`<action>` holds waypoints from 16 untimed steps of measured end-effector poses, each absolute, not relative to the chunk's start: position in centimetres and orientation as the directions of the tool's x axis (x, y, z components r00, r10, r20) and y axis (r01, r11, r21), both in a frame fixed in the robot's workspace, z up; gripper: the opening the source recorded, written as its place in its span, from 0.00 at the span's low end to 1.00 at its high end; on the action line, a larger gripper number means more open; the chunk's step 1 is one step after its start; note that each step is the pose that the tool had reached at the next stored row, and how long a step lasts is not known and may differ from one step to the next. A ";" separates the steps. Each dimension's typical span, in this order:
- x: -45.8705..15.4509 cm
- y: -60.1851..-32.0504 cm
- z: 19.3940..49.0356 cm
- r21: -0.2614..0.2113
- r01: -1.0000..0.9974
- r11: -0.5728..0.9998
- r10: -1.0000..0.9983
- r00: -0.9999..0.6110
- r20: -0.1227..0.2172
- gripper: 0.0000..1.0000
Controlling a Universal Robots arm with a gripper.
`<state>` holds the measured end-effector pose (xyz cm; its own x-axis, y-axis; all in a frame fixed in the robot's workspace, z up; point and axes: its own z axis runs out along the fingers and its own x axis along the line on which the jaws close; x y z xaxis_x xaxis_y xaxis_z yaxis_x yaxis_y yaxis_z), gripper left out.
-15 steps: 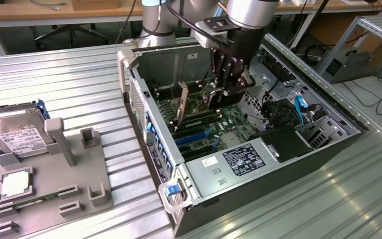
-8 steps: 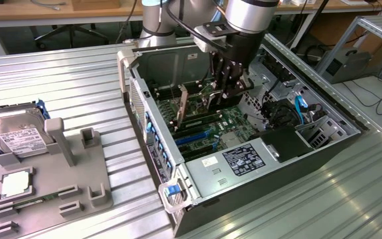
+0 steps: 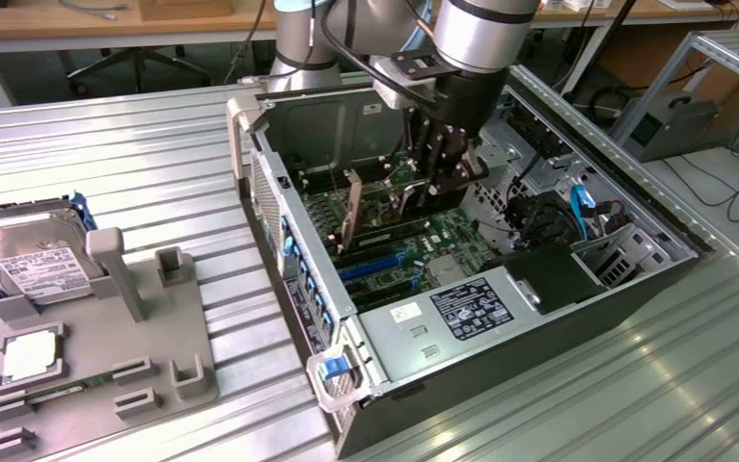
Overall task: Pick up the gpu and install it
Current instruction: 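Insert the gpu into the slot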
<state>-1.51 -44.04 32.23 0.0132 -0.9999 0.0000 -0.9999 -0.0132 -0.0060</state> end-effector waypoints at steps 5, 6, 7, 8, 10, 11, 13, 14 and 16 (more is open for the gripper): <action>-1.5 -44.0 31.7 -0.006 -1.000 -0.016 -1.000 0.016 0.000 0.27; -1.5 -44.0 31.6 -0.006 -1.000 -0.017 -1.000 0.017 0.000 0.27; -1.5 -44.0 31.5 -0.006 -1.000 -0.017 -1.000 0.017 0.000 0.27; -1.5 -44.0 31.4 -0.006 -1.000 -0.018 -1.000 0.018 0.000 0.27; -1.5 -44.0 31.4 -0.006 -1.000 -0.018 -1.000 0.018 0.000 0.27; -1.5 -44.0 31.4 -0.006 -1.000 -0.018 -1.000 0.018 0.000 0.27; -1.5 -44.0 31.3 -0.006 -1.000 -0.018 -1.000 0.018 0.000 0.27; -1.5 -44.0 31.3 -0.006 -1.000 -0.018 -1.000 0.018 0.000 0.27; -1.6 -44.0 31.3 -0.006 -1.000 -0.018 -1.000 0.018 0.000 0.27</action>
<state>-1.64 -44.04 31.33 0.0181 -0.9998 -0.0001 -0.9998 -0.0181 -0.0060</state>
